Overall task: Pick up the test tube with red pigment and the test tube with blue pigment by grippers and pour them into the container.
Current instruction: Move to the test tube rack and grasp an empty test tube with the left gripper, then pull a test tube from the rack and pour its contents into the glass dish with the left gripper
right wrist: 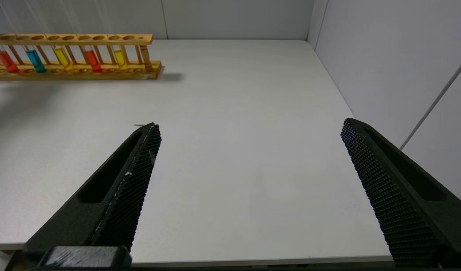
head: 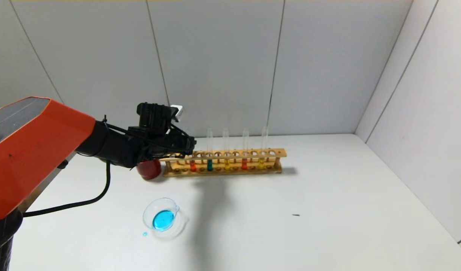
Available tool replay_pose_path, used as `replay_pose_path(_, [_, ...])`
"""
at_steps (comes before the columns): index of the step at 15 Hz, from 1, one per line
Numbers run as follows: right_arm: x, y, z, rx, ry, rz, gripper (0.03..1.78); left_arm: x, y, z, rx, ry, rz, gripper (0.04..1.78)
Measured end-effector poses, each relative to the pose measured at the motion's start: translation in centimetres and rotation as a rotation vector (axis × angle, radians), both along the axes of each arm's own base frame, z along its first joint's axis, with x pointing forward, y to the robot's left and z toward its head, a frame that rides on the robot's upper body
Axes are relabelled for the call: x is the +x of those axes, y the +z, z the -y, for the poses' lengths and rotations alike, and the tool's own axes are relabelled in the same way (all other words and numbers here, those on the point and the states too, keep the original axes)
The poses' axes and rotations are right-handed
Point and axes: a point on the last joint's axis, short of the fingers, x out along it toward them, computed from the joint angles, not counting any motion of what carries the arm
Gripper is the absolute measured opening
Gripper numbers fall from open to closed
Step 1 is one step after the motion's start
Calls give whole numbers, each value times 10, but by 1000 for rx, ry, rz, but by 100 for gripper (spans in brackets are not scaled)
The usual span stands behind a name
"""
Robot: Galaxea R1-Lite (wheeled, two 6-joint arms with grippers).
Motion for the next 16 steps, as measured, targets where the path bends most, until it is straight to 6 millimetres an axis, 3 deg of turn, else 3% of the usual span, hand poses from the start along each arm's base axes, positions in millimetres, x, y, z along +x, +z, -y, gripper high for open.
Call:
replay_pose_path(2, [0,0,0,0,0,0,175,1,-1,1,0,-1,2,33])
replay_pose_path(9, [0,0,0,0,0,0,175,-1,3,1,-3,-1,5,33])
replay_pose_path(16, [0,0,0,0,-1,0,175,-23,66,-14,-36,13,142,33])
